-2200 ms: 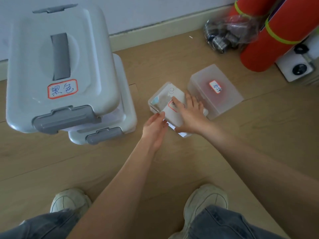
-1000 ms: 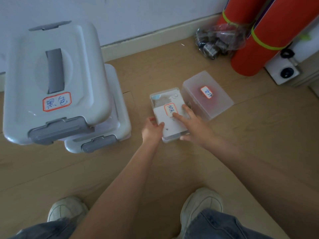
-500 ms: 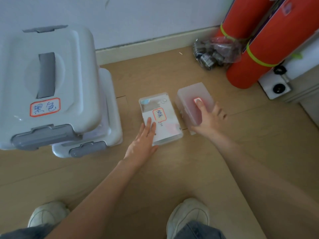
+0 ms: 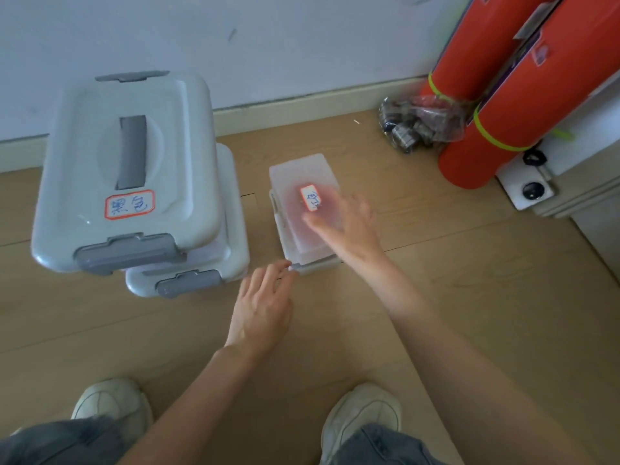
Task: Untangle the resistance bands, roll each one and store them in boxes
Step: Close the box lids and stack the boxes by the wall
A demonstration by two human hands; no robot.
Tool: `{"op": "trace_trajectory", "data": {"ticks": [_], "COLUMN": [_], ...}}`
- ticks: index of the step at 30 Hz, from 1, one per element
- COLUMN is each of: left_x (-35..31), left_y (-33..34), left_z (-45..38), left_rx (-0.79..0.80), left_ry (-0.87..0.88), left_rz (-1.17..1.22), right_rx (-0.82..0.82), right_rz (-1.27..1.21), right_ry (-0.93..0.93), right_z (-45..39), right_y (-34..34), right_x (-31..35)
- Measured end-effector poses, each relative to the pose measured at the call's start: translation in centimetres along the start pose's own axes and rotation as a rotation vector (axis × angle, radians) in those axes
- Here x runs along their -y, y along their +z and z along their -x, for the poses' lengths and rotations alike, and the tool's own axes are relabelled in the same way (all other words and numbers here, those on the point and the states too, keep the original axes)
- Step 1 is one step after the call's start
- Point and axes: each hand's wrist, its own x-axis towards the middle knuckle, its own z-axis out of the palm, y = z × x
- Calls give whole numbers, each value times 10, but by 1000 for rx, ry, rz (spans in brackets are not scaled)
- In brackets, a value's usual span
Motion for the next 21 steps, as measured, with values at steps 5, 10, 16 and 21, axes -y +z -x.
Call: {"op": "trace_trajectory", "data": {"ticks": [5, 10, 16, 21], "left_x": [21, 38, 50, 59], "left_y": [-16, -12, -2, -1], "left_z": [21, 33, 32, 34], "left_rx": [-46, 23, 29, -8], "left_ry": [-338, -314, -271, -215], "left_rz": [-82, -191, -257, -279], "right_rx": [232, 184, 102, 81], "right_rz": [-722, -863, -876, -876], "right_ry": [543, 504, 498, 471], "right_z": [16, 11, 1, 0], "right_y": [7, 42, 65, 67], "right_x": [-25, 4, 26, 26]}}
